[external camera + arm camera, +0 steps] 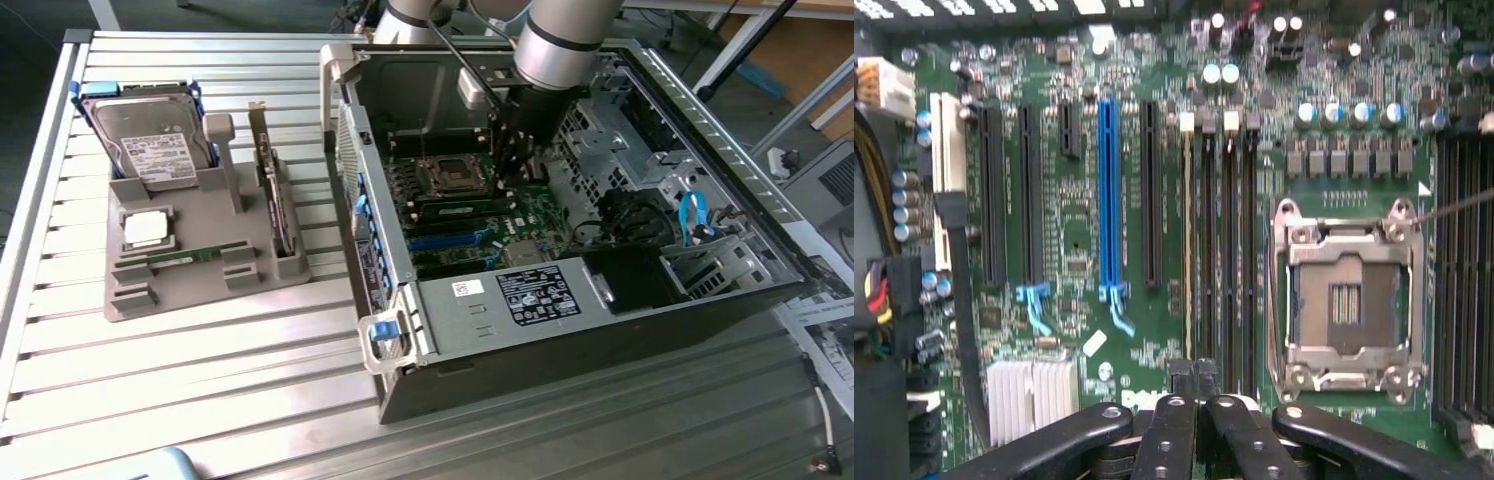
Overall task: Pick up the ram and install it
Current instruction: 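Press down the ram until it locks into place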
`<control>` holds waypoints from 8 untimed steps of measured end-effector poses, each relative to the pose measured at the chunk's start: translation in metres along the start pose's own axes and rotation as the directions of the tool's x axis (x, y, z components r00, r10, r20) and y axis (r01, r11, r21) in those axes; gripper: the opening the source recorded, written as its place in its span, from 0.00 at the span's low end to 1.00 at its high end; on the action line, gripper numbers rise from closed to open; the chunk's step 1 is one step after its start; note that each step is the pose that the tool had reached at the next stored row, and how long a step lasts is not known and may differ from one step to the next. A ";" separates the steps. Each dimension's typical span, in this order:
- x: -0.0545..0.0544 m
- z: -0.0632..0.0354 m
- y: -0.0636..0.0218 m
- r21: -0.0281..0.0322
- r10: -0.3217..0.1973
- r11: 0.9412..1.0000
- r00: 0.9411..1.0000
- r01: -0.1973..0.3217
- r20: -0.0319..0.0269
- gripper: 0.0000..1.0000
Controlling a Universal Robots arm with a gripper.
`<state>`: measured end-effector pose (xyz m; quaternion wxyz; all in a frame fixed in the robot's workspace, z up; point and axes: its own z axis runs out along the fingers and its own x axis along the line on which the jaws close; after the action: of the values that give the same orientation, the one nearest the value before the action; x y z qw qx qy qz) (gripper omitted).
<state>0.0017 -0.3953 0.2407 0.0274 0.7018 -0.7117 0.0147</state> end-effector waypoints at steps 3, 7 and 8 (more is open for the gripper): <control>0.000 0.0001 0.0069 0.000 0.000 1.000 1.000 0.000 0.000 0.11; 0.000 0.0003 0.0163 0.000 0.000 1.000 1.000 0.000 0.000 0.11; 0.000 0.0003 0.0185 0.000 0.000 1.000 1.000 0.000 0.000 0.11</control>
<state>-0.0168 -0.3953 0.2407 0.0274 0.7018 -0.7116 0.0148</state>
